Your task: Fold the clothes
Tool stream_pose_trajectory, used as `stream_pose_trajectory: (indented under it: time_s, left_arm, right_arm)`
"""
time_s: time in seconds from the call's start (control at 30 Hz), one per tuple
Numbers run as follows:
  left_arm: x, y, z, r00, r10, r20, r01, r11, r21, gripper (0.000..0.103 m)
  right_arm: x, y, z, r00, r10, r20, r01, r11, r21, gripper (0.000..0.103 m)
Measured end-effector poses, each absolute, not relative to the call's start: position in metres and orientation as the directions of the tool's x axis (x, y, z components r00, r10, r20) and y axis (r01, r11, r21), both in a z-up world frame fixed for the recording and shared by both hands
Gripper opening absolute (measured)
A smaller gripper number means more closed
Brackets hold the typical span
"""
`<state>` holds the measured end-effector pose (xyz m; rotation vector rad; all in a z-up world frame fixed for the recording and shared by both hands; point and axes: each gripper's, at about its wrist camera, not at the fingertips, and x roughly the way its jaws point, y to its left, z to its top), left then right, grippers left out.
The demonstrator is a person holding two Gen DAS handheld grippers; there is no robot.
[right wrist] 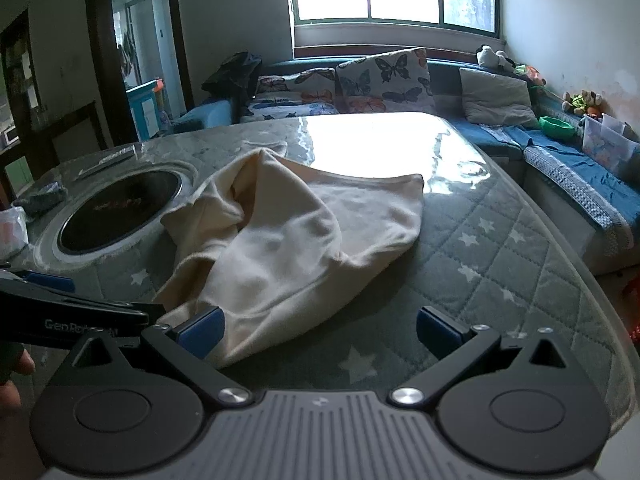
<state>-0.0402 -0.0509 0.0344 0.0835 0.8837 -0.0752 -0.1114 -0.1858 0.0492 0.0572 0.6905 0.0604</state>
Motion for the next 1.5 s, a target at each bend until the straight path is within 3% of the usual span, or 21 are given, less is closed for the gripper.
stream_pose_trajectory:
  time_s: [0.6,1.0,1.33,1.4,1.47,1.5]
  left_arm:
    - [0.006,-0.055,0.037,0.623,-0.037,-0.781,0.121,0.991,0.049,0.103]
    - [0.031,-0.049,0.048,0.634,-0.05,-0.772,0.121,0.992,0.035,0.103]
    - [0.047,-0.026,0.053,0.636,-0.003,-0.771,0.048,0.998,0.035,0.103]
    - [0.05,-0.023,0.055,0.638,0.002,-0.77,0.038,0.999,0.034,0.103]
    - [0.054,-0.021,0.056,0.64,0.001,-0.768,0.034,0.999,0.03,0.103]
    - [0.056,-0.023,0.058,0.643,-0.004,-0.766,0.039,0.999,0.027,0.103]
  right_arm:
    - [-0.059,-0.191,0.057,0.762,0.111,-0.638,-0.077,0.994,0.08,0.098]
    - [0.005,-0.196,0.063,0.754,0.163,-0.636,-0.168,0.984,0.053,0.082]
    - [0.084,-0.183,0.046,0.677,0.297,-0.674,-0.294,0.948,0.122,0.065]
    - [0.094,-0.179,0.041,0.662,0.312,-0.682,-0.313,0.941,0.127,0.058]
    - [0.102,-0.176,0.034,0.64,0.338,-0.69,-0.331,0.932,0.149,0.033]
    - [0.105,-0.176,0.031,0.63,0.35,-0.693,-0.338,0.927,0.161,0.026]
